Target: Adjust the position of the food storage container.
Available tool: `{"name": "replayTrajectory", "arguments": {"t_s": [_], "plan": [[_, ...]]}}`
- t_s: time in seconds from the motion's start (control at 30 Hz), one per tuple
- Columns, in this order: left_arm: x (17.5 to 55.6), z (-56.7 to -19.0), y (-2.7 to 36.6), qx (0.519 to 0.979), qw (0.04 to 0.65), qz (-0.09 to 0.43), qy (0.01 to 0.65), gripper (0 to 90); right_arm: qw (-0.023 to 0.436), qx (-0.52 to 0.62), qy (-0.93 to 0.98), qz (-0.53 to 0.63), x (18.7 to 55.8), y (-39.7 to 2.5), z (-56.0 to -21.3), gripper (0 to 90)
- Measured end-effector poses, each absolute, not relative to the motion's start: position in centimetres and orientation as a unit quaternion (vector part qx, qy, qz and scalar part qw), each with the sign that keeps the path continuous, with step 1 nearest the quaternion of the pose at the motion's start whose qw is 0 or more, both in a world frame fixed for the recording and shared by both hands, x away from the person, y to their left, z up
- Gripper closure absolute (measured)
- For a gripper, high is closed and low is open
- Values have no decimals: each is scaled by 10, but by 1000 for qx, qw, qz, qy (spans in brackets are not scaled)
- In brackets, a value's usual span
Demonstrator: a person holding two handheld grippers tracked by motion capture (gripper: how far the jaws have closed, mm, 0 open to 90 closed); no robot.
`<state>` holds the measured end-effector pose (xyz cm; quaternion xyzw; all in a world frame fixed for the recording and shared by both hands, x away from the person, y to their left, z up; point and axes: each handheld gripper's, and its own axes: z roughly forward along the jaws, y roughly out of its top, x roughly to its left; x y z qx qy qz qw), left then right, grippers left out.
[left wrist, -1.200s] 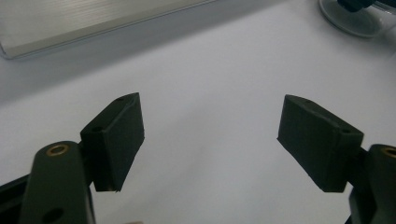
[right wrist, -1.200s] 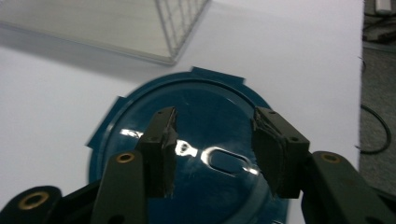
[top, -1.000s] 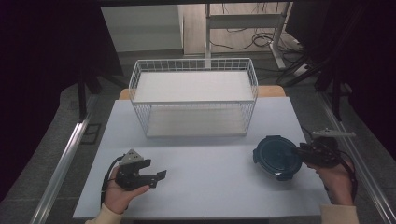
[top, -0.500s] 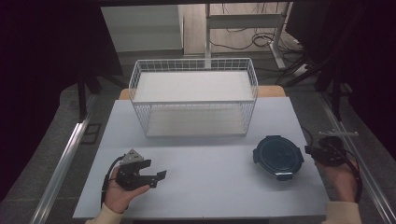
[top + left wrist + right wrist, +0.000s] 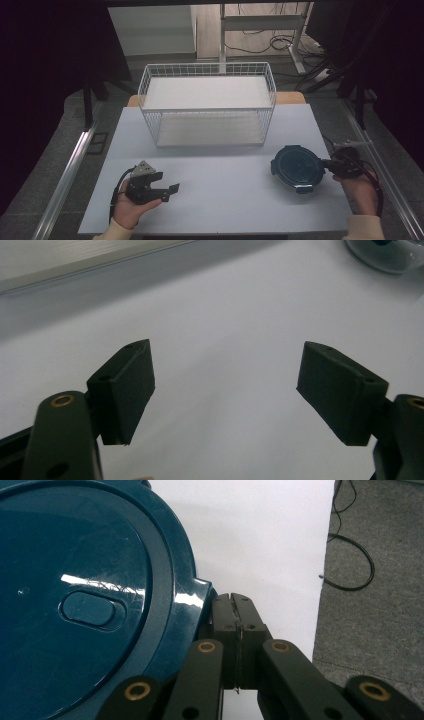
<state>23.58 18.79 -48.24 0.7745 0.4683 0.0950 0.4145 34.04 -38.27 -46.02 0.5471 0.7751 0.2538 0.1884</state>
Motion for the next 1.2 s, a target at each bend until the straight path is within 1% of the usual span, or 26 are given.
{"name": "replayTrajectory", "arguments": {"t_s": [0.27,0.57,0.7,1.2], "plan": [[239,-486,188,777,410,92,469,225,181,539,781,259,339,-380,-460,900],[239,-485,188,776,412,93,468,224,176,525,791,261,334,-366,-459,900],[239,-484,189,776,411,93,469,225,165,517,796,269,333,-360,-459,900],[240,-485,186,778,411,93,466,225,163,494,811,268,330,-334,-460,900]]}}
